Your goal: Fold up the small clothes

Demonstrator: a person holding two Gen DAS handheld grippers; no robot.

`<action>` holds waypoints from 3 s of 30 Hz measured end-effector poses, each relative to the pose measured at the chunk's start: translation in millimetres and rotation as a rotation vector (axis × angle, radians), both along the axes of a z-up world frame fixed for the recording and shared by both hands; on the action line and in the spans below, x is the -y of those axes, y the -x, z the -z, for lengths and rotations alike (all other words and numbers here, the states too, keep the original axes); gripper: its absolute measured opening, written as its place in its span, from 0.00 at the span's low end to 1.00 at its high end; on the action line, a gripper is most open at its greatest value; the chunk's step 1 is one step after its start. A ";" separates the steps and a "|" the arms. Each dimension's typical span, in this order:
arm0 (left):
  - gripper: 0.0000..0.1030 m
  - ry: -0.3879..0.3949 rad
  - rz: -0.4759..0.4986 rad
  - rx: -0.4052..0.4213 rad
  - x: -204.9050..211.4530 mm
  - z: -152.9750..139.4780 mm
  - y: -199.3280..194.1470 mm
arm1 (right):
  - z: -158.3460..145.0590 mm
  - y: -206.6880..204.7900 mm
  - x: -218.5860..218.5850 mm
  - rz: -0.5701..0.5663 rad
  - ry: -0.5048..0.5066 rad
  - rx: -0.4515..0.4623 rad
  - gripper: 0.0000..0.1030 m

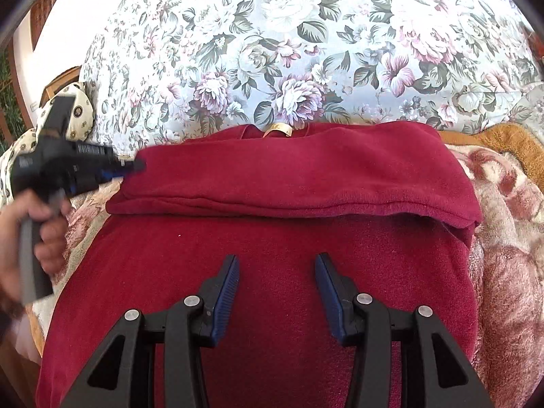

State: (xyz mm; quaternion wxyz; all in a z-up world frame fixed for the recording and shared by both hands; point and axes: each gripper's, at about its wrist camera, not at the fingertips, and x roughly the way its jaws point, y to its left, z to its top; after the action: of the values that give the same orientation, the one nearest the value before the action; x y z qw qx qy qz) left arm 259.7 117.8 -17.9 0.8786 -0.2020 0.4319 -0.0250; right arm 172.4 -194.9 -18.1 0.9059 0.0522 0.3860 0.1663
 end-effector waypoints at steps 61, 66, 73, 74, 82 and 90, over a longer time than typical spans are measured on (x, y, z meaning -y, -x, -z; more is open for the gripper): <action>0.46 -0.219 0.028 0.118 43.5 16.4 -13.8 | -10.6 -155.8 45.0 -0.062 0.294 -0.227 0.18; 0.46 -0.220 0.027 0.116 42.0 14.1 -13.2 | -16.8 -144.8 41.7 -0.018 0.309 -0.181 0.19; 0.46 -0.219 0.025 0.114 43.6 14.3 -13.9 | -19.2 -93.9 30.9 -0.050 0.332 -0.132 0.22; 0.46 -0.219 0.025 0.114 43.5 14.5 -13.9 | -16.6 -81.9 34.0 -0.054 0.321 -0.028 0.22; 0.49 -0.217 0.030 0.110 44.4 13.6 -14.6 | -9.7 -77.6 43.1 -0.055 0.273 0.017 0.23; 0.52 -0.292 0.049 0.049 55.7 7.3 -18.4 | 1.0 -87.1 38.1 -0.055 0.247 0.017 0.23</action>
State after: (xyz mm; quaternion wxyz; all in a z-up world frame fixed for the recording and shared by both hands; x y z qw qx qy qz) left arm 278.1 62.1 -25.2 0.9081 -0.0608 0.4142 0.0119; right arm 259.5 -233.0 -19.1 0.9037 -0.0719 0.3973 0.1424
